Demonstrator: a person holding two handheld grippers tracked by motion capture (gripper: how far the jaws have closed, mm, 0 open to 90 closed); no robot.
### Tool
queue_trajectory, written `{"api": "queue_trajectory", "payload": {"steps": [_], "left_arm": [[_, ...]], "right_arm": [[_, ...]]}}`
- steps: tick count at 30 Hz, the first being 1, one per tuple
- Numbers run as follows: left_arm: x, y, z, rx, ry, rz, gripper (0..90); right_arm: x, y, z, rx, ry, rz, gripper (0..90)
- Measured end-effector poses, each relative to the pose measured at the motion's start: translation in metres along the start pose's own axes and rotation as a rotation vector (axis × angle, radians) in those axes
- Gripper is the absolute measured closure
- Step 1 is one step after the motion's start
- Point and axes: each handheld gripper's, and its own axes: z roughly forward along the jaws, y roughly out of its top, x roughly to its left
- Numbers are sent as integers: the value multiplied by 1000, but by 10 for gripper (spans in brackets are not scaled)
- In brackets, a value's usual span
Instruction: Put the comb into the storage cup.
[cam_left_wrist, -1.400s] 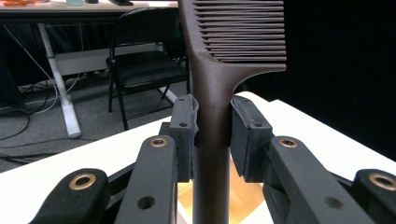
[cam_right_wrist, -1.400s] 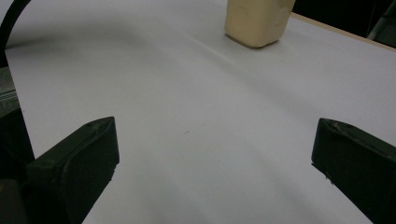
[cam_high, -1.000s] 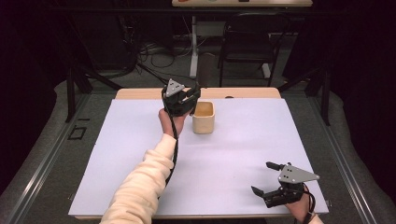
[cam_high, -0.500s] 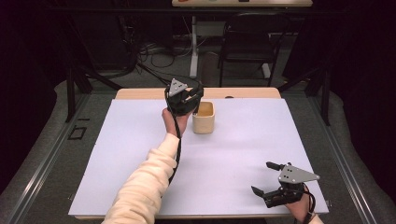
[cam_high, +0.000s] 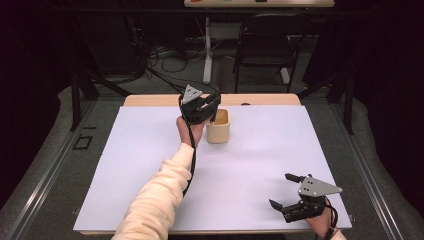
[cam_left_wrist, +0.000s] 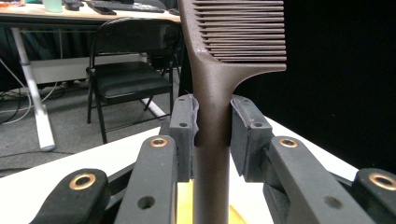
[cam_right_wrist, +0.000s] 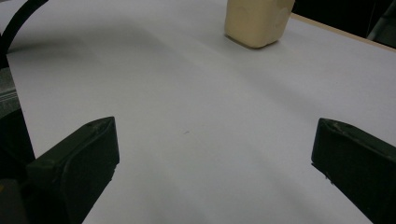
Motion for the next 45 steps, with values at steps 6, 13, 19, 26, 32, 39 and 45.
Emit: {"api": "queue_trajectory", "payload": {"steps": [6, 13, 19, 26, 32, 39, 45], "left_arm": [[0, -2, 3, -7, -10, -3, 720], [0, -4, 5, -17, -13, -1, 720], [0, -5, 7, -26, -10, 7, 720], [2, -8, 10, -20, -4, 18, 720], [2, -10, 12, -16, 2, 24, 721], [4, -14, 15, -10, 7, 18, 721], [6, -16, 16, 1, 11, 21, 721]], "right_arm": [[0, 0, 0, 0, 0, 0, 5], [0, 0, 0, -1, -1, 1, 6], [0, 0, 0, -2, 0, 1, 5], [0, 0, 0, -2, 0, 3, 5], [0, 0, -1, -2, 0, 3, 6], [0, 0, -1, -2, 0, 2, 6], [0, 0, -1, -2, -1, 1, 6]]}}
